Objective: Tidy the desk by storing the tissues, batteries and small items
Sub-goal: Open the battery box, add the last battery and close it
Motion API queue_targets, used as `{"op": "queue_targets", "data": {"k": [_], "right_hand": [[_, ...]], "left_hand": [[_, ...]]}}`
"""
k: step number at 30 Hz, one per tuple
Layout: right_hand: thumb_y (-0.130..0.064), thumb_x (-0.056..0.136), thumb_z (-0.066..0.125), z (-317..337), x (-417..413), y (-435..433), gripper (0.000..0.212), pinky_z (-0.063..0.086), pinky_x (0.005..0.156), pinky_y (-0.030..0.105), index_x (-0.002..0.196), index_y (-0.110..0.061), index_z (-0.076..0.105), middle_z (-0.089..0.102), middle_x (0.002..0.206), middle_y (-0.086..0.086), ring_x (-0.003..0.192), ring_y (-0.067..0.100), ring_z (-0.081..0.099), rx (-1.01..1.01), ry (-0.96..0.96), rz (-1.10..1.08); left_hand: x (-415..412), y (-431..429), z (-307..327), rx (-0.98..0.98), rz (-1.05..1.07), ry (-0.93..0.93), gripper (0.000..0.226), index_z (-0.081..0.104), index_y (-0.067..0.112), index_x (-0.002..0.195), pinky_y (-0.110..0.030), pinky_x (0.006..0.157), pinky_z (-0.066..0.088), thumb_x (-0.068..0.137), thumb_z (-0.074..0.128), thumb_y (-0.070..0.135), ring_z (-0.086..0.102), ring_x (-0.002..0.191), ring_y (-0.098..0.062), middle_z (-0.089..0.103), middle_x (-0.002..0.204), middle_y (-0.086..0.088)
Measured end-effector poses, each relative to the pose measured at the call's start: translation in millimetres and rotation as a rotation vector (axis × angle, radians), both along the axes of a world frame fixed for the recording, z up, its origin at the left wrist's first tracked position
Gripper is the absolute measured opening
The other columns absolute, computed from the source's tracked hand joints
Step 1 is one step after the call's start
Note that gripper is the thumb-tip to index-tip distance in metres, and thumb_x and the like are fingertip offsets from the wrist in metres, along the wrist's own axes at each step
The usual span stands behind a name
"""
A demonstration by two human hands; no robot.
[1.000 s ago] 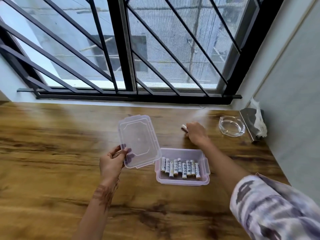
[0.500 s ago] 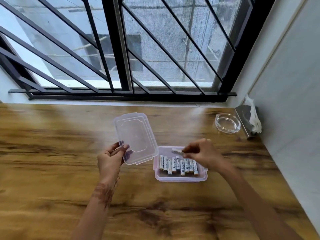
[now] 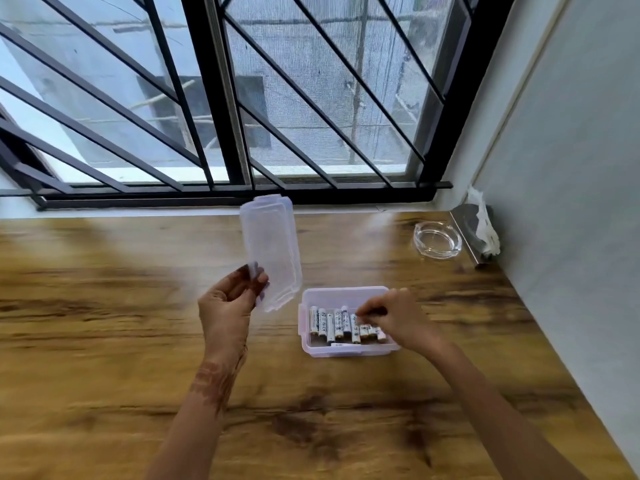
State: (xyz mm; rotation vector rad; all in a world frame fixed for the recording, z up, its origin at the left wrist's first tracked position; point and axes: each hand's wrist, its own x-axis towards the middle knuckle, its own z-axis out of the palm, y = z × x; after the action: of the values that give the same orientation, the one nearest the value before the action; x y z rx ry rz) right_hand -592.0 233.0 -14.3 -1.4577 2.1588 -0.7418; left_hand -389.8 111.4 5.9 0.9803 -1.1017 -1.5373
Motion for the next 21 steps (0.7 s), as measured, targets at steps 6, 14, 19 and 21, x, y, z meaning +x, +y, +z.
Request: {"op": "queue_targets", "data": {"k": [6, 14, 19, 21], "right_hand": [[-0.029, 0.083, 0.060, 13.3, -13.2, 4.7, 0.023, 0.053, 0.064, 0.017, 0.090, -0.009, 0.069, 0.072, 0.082, 0.003, 0.069, 0.007, 0.067, -0.388, -0.455, -0.367], [-0.032, 0.070, 0.072, 0.3, -20.0, 23.6, 0.033, 0.054, 0.062, 0.016, 0.090, -0.006, 0.069, 0.072, 0.082, 0.004, 0.068, 0.007, 0.067, -0.403, -0.567, -0.584], [-0.007, 0.066, 0.079, -16.7, -13.2, 33.4, 0.034, 0.057, 0.077, 0.025, 0.098, -0.012, 0.067, 0.071, 0.091, 0.002, 0.085, 0.012, 0.067, -0.351, -0.524, -0.586], [-0.006, 0.066, 0.080, -21.8, -9.5, 35.5, 0.035, 0.057, 0.079, 0.030, 0.099, -0.012, 0.067, 0.071, 0.092, 0.003, 0.087, 0.013, 0.067, -0.364, -0.505, -0.601]], "left_hand": [[-21.9, 21.0, -9.5, -0.524, -0.062, -0.504, 0.036, 0.072, 0.027, 0.093, -0.006, 0.069, 0.048, 0.062, 0.083, 0.011, 0.067, 0.076, 0.001, 0.073, 0.088, 0.006], [-34.8, 56.7, -39.6, -1.057, -0.262, -0.915, 0.041, 0.076, 0.025, 0.078, -0.021, 0.056, 0.054, 0.043, 0.091, 0.010, 0.072, 0.078, -0.011, 0.075, 0.077, 0.006], [-34.2, 62.3, -47.3, -1.155, -0.311, -0.933, 0.040, 0.076, 0.023, 0.080, -0.022, 0.057, 0.055, 0.044, 0.091, 0.011, 0.072, 0.081, -0.012, 0.075, 0.079, 0.008], [-32.9, 63.6, -50.0, -1.167, -0.323, -0.930, 0.040, 0.076, 0.023, 0.080, -0.022, 0.059, 0.055, 0.045, 0.091, 0.012, 0.071, 0.082, -0.012, 0.075, 0.080, 0.009]]}}
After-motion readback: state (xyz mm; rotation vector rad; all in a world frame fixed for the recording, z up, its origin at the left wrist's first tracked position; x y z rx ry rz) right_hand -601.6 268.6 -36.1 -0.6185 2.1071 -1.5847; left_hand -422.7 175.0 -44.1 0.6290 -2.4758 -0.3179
